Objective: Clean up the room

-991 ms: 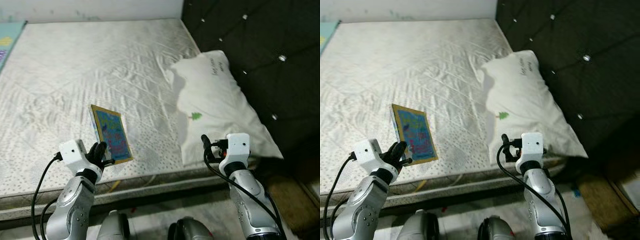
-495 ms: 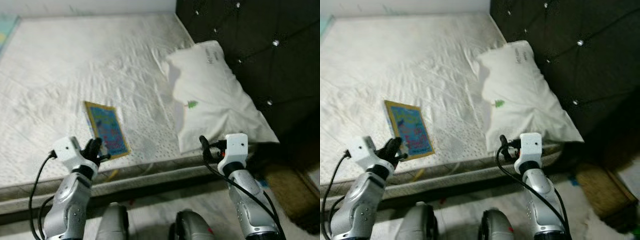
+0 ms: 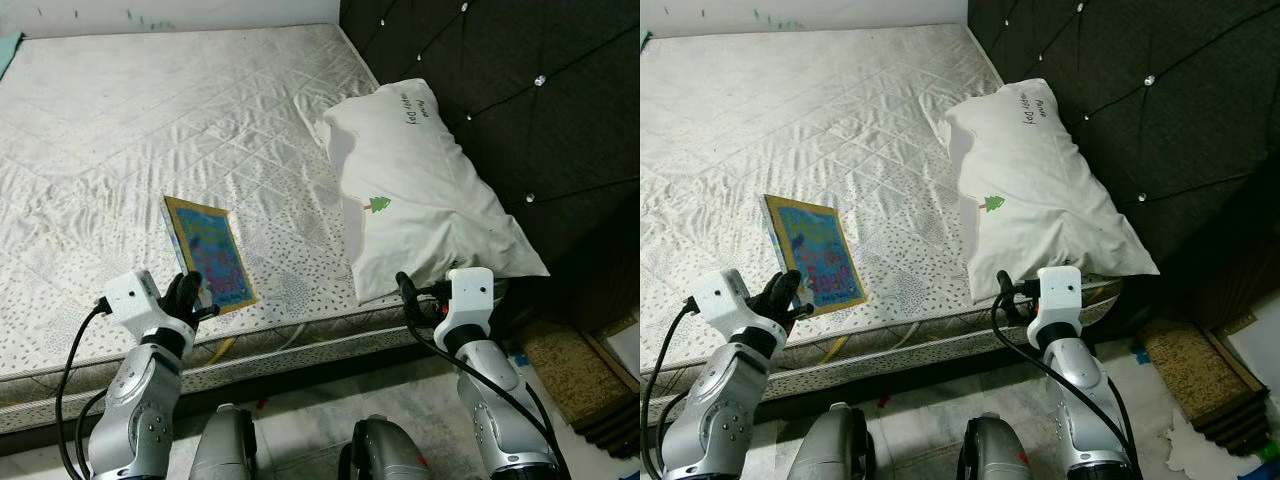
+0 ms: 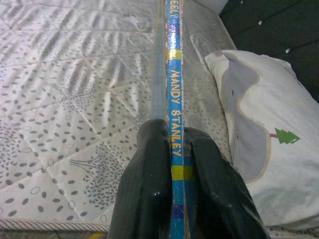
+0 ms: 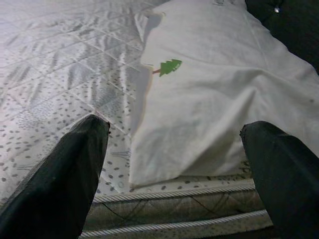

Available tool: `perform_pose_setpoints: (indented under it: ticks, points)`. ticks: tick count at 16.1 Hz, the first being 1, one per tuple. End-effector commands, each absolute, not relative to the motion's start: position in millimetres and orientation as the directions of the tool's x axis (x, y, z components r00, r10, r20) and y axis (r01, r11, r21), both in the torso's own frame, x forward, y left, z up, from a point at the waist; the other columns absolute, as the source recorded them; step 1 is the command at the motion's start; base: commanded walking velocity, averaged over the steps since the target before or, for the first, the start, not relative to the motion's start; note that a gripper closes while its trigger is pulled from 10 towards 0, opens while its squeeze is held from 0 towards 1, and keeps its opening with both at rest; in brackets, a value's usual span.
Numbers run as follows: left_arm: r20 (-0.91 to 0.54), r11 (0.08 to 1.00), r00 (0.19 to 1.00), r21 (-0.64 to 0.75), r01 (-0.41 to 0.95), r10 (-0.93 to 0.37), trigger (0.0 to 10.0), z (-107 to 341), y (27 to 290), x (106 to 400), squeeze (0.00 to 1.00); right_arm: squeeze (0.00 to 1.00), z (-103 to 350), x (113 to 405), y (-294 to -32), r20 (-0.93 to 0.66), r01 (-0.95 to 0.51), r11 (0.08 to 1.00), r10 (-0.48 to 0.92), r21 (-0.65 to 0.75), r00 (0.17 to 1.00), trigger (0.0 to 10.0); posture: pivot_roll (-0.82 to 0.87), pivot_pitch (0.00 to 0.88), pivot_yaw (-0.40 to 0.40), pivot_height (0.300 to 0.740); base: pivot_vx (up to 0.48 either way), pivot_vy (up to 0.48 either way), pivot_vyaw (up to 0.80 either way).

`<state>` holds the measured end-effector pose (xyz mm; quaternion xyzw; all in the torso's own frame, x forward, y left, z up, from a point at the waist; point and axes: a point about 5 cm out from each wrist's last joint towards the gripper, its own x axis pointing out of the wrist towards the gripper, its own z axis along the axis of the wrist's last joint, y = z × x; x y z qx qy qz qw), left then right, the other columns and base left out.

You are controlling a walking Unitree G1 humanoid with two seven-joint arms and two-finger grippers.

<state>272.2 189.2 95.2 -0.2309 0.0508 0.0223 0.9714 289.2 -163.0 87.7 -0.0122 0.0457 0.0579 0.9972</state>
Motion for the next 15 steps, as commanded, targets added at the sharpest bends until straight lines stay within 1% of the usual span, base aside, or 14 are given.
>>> perform_pose_setpoints:
  ticks: [1,4,7,10,15]
  points:
    - [-0.079,0.895,0.997,-0.443,-0.053,0.020,10.0,100.4,189.5,274.9,0.00,0.00,85.7,289.0,-162.7,-0.102,-0.119,0.993,0.116,-0.026,0.988,10.0,-0.10,0.161,-0.037,0.640,0.000,0.000,0.00]
    - [-0.077,0.896,0.997,-0.440,-0.058,0.026,10.0,100.1,189.4,275.6,0.00,0.00,85.6,289.8,-162.8,-0.104,-0.118,0.993,0.115,-0.026,0.988,10.0,-0.10,0.166,-0.038,0.605,0.000,0.000,0.00]
    - [-0.065,0.904,0.996,-0.421,-0.078,0.056,10.0,100.6,191.8,276.2,0.00,0.00,86.2,291.4,-162.5,-0.108,-0.123,0.992,0.119,-0.035,0.987,10.0,-0.10,0.167,-0.041,0.586,0.000,0.000,0.00]
    - [-0.025,0.906,0.997,-0.417,-0.079,0.075,10.0,104.7,198.2,274.1,0.00,0.00,86.9,292.2,-161.8,-0.100,-0.128,0.991,0.126,-0.023,0.987,10.0,-0.10,0.170,-0.043,0.586,0.000,0.000,0.00]
    - [-0.012,0.902,0.997,-0.426,-0.070,0.072,10.0,105.3,197.7,274.8,0.00,0.00,87.4,293.0,-161.3,-0.096,-0.136,0.990,0.133,-0.030,0.986,10.0,-0.10,0.170,-0.045,0.586,0.294,0.000,0.00]
